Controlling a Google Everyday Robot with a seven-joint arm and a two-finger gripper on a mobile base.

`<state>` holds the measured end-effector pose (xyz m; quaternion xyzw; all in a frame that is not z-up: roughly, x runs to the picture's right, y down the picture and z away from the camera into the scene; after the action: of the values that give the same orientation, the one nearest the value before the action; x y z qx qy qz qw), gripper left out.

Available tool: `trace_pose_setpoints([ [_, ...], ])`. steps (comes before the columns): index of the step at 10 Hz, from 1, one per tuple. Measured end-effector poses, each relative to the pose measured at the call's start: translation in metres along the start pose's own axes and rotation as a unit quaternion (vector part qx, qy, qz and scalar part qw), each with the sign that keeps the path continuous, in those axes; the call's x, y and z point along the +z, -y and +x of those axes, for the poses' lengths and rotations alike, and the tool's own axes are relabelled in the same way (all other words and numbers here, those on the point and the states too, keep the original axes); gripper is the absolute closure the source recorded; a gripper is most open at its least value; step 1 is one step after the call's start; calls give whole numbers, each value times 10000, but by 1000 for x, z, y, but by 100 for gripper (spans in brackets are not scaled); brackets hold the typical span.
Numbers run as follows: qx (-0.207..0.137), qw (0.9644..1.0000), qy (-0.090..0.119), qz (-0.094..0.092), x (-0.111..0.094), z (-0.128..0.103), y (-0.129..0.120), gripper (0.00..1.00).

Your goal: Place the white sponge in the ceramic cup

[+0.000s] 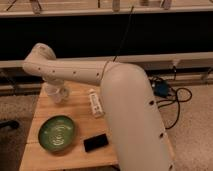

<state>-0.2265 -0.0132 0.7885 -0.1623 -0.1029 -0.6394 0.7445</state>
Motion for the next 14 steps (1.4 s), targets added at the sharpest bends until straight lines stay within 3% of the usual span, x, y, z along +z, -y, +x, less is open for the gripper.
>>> trace_pose_setpoints([
  [5, -29, 9999, 72, 130, 2, 11, 14, 100],
  [11, -154, 9989, 109, 419, 1, 31, 45, 100],
  [12, -196, 9986, 135, 467, 2, 34, 52, 98],
  [14, -259, 9979, 212, 563, 6, 39, 66, 79],
])
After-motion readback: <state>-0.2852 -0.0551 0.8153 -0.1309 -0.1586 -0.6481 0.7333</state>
